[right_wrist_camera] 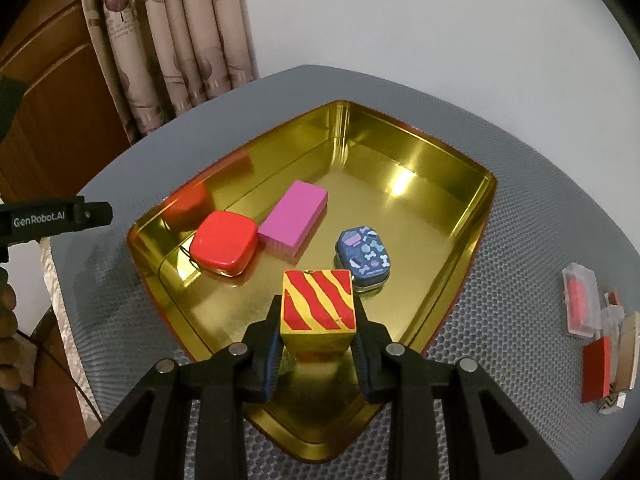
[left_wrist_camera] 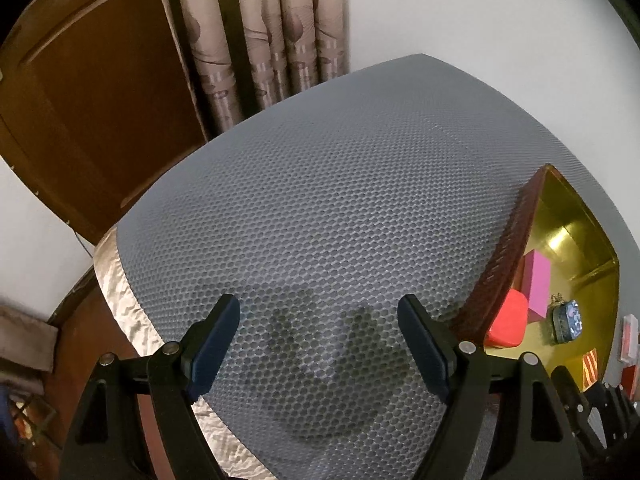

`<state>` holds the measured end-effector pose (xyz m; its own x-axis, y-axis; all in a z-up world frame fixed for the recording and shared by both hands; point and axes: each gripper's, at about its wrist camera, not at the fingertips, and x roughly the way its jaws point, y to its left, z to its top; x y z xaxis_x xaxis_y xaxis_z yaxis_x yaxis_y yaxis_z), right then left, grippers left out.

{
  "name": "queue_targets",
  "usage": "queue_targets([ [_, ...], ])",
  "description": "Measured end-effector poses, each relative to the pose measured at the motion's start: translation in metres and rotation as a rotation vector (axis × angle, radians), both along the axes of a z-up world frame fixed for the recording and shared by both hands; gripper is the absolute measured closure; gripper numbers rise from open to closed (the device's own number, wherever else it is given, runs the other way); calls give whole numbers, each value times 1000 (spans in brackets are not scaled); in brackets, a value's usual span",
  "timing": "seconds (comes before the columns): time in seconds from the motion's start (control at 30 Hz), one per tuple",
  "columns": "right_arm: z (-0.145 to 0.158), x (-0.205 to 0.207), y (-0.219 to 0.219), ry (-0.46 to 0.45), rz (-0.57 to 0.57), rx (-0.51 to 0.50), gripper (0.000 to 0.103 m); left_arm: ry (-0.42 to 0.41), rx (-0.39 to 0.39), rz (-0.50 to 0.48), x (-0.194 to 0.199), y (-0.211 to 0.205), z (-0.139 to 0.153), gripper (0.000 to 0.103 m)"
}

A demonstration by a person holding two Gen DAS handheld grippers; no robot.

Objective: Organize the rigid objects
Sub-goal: 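Lower the striped cube into the gold tin and open the right tool, then grasp the silver metal bar with the right tool and lift it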

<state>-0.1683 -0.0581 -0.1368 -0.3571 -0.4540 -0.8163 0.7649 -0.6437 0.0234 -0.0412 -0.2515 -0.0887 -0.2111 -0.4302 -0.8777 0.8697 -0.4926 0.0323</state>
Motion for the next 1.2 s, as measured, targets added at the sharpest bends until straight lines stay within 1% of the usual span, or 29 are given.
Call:
queue_targets([
  [0.47,-6,6,-9,43,2,32,73,-13,0,2,3,3,-5,25],
  [0.6,-7,3,-8,35,1,25,73,-19,-3,-3,3,3,-5,25],
  [0.73,-7,1,-8,27,8,11,69,-26,-3,-7,2,4,-6,24],
  [0.8,-6,0,-6,31,11,4,63,-25,-5,-3,3,3,-6,24],
  [0.9,-3,-1,3,40,5,-11,63,-30,-5,-2,2,3,-7,24],
  [1.03,5,-5,26,31,-20,-75,63,-30,-5,0,3,4,-6,24],
  [1.1,11,-4,38,42,-30,-104,63,-31,-13,-1,3,4,-5,24],
  [1.2,18,-11,62,52,-82,-126,62,-36,-19,-7,4,5,-4,24],
])
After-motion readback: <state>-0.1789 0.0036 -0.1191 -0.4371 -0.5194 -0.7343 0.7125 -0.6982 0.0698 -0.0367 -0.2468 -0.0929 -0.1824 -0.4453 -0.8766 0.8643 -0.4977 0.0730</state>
